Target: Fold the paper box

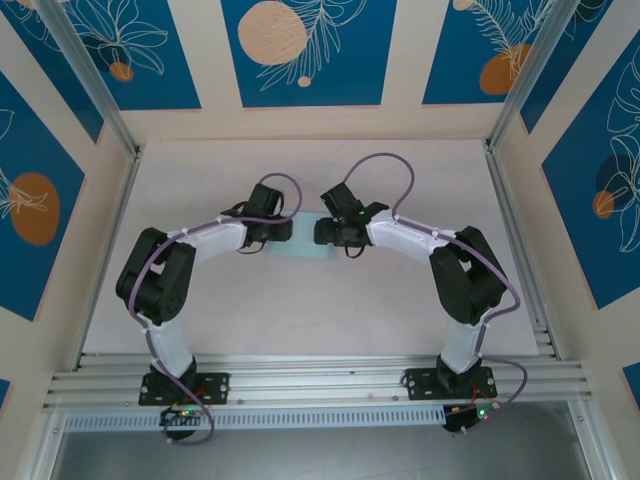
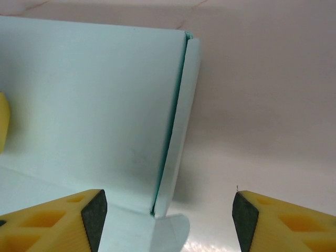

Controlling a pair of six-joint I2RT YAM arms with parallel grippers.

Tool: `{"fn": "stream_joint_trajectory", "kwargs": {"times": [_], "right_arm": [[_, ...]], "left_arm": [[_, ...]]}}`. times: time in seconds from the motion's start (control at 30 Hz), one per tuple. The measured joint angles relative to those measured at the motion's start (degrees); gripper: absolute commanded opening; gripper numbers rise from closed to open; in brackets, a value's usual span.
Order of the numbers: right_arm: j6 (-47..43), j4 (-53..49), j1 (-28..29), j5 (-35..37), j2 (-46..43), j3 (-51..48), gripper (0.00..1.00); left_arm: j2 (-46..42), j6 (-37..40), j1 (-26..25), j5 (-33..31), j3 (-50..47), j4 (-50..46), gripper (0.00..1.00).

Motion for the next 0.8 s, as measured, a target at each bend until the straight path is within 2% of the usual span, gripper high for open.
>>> {"fn": "stream_joint_trajectory", "kwargs": {"times": [0.2,0.53,0.8], "right_arm": [[0.0,4.3,-2.2,-8.1,3.1,-0.5,0.64],[0.0,6.9,-2.5,-12.1,5.5,-0.8,0.66],[-0.6,8.6,-2.5,-14.2,5.6,-1.2,0.76]], "left_arm": [[0.0,-0.6,1.3,1.6,0.0,0.1,0.27],[0.6,-1.2,5.4,7.9,-0.1,1.6,0.10],[2.3,-2.3,10.3,16.9,0.2,4.2,0.05]]}}
